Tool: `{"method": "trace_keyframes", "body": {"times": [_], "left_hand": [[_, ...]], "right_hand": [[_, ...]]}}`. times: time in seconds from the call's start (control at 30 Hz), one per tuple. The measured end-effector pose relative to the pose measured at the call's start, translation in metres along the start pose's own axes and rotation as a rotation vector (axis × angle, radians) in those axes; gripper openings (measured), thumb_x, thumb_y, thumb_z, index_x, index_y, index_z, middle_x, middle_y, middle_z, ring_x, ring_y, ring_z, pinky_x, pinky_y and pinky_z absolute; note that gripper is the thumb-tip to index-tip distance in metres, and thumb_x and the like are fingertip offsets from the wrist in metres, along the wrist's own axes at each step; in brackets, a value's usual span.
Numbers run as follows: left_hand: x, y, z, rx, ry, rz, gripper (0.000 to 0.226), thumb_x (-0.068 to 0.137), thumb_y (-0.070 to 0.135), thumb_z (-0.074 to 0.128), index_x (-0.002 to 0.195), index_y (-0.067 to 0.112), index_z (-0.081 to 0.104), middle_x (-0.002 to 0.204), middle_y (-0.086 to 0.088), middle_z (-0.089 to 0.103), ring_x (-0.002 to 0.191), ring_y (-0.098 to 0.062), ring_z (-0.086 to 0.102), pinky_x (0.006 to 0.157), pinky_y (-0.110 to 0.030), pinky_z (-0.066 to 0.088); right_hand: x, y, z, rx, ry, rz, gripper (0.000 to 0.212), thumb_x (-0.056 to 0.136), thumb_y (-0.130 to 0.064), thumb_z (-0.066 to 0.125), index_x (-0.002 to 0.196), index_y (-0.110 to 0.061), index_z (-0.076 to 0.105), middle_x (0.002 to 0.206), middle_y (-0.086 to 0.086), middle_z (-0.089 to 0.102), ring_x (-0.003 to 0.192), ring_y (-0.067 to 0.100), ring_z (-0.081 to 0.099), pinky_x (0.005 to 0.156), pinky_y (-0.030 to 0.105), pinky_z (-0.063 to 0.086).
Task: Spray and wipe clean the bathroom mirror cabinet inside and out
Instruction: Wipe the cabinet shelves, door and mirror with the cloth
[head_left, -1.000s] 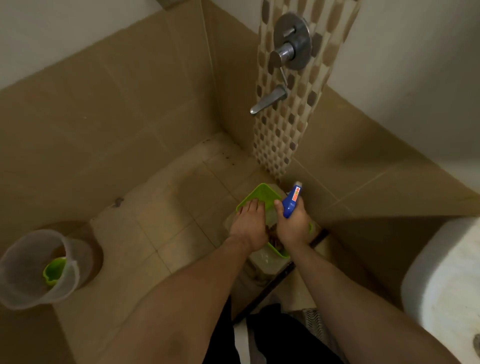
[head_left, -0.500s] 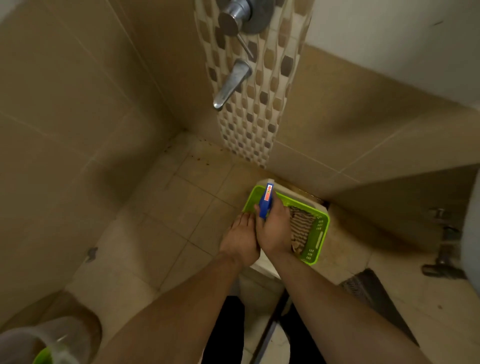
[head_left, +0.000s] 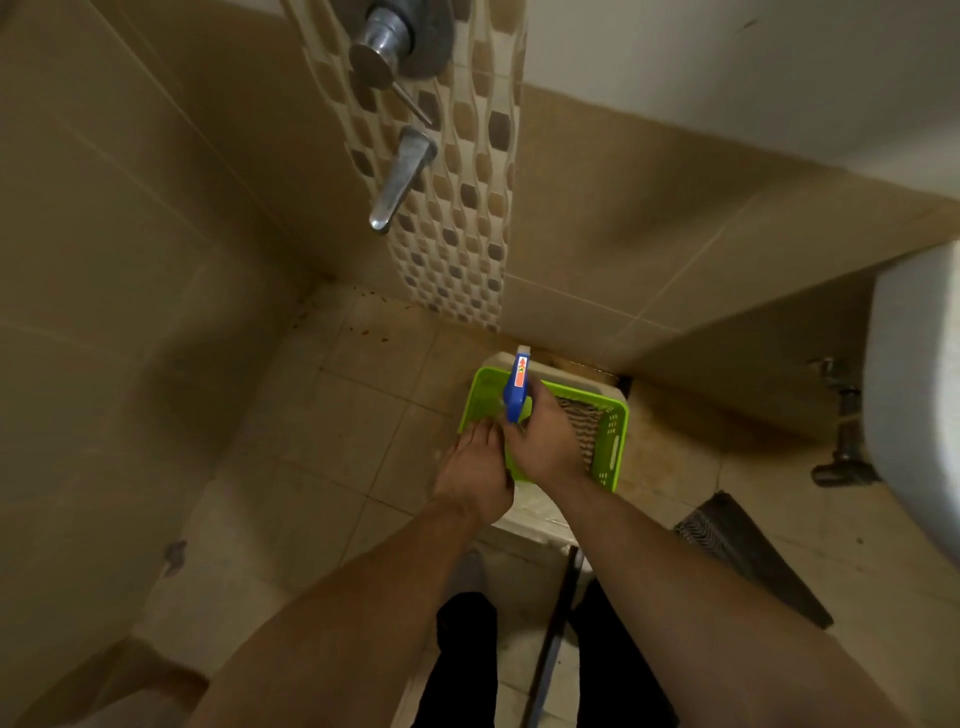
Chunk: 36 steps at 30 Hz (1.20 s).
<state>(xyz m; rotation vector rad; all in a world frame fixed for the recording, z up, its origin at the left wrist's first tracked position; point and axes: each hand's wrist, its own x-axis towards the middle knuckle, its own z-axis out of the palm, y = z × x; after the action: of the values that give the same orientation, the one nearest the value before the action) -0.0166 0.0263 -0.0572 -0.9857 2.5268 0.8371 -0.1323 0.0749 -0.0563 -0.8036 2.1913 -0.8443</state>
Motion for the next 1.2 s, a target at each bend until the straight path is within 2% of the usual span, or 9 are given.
{"method": "trace_keyframes", "body": {"times": [0.07,0.17,0.3,0.43,0.57,0.7,0.77,0.97,1.2], "left_hand": [[-0.004,0.005,0.001,0.015,-0.011,-0.033,0.065,0.087,0.022,0.057,0.147,0.010,0.036,0.145,-0.009,0.043,0.135,-0.026,0.039,0.112,-0.040,0.035],[-0.008,0.012,0.007,0.060,-0.042,-0.105,0.057,0.087,0.026,0.056,0.139,0.010,0.041,0.138,-0.011,0.046,0.129,-0.030,0.045,0.107,-0.042,0.040],[-0.003,0.028,0.021,0.018,-0.148,-0.011,0.045,0.093,0.025,0.054,0.134,0.008,0.046,0.133,-0.015,0.052,0.124,-0.032,0.049,0.098,-0.038,0.044],[0.022,0.048,0.034,-0.087,-0.153,0.081,0.034,0.093,0.019,0.054,0.125,0.007,0.051,0.126,-0.016,0.056,0.117,-0.034,0.053,0.096,-0.042,0.044],[0.064,0.058,0.055,-0.121,-0.155,0.032,0.034,0.094,0.019,0.052,0.125,0.007,0.052,0.127,-0.018,0.055,0.117,-0.034,0.052,0.100,-0.041,0.041],[0.105,0.056,0.083,-0.117,-0.208,-0.118,0.039,0.096,0.020,0.048,0.132,0.007,0.049,0.133,-0.018,0.053,0.119,-0.034,0.052,0.101,-0.041,0.041],[0.116,0.053,0.097,-0.205,-0.207,-0.234,0.035,0.098,0.022,0.051,0.127,0.003,0.055,0.131,-0.021,0.058,0.120,-0.037,0.056,0.101,-0.041,0.044],[0.117,0.041,0.116,-0.384,-0.202,-0.412,0.028,0.089,0.013,0.063,0.113,-0.001,0.060,0.117,-0.023,0.066,0.110,-0.038,0.063,0.091,-0.042,0.051],[0.095,0.054,0.072,-0.611,-0.199,-0.592,0.045,0.095,0.030,0.063,0.127,-0.002,0.058,0.128,-0.023,0.061,0.117,-0.037,0.059,0.090,-0.035,0.046]], "right_hand": [[-0.006,0.004,-0.008,-0.022,-0.034,0.034,0.059,0.093,-0.017,0.064,0.148,-0.009,0.046,0.140,0.011,0.061,0.106,0.036,0.067,0.091,0.038,0.052],[-0.015,0.017,-0.020,-0.015,-0.038,0.103,0.057,0.092,-0.008,0.062,0.147,-0.005,0.048,0.141,0.014,0.061,0.119,0.035,0.063,0.101,0.040,0.050],[-0.024,0.049,-0.038,-0.001,-0.011,0.207,0.047,0.091,-0.005,0.059,0.137,-0.010,0.060,0.128,0.011,0.070,0.116,0.034,0.066,0.088,0.028,0.048],[-0.021,0.089,-0.045,-0.081,-0.023,0.211,0.046,0.093,-0.007,0.059,0.139,-0.011,0.061,0.133,0.011,0.067,0.120,0.031,0.064,0.096,0.033,0.052],[0.000,0.119,-0.036,-0.169,-0.132,0.127,0.036,0.093,-0.013,0.064,0.129,-0.015,0.067,0.124,0.012,0.068,0.111,0.030,0.065,0.094,0.036,0.053],[0.026,0.136,-0.019,-0.462,-0.380,0.066,0.052,0.089,-0.031,0.071,0.138,-0.017,0.058,0.134,0.012,0.061,0.118,0.032,0.061,0.098,0.040,0.052],[0.032,0.143,-0.009,-0.528,-0.420,0.115,0.048,0.090,-0.035,0.071,0.133,-0.017,0.060,0.130,0.011,0.064,0.116,0.032,0.065,0.093,0.042,0.056],[0.037,0.146,0.004,-0.640,-0.376,0.126,0.023,0.095,-0.022,0.061,0.114,-0.011,0.069,0.116,0.014,0.071,0.106,0.035,0.071,0.084,0.041,0.057],[0.008,0.116,-0.029,-0.245,-0.151,0.236,0.011,0.094,-0.020,0.061,0.097,-0.014,0.070,0.103,0.014,0.073,0.095,0.035,0.068,0.075,0.037,0.054]]}}
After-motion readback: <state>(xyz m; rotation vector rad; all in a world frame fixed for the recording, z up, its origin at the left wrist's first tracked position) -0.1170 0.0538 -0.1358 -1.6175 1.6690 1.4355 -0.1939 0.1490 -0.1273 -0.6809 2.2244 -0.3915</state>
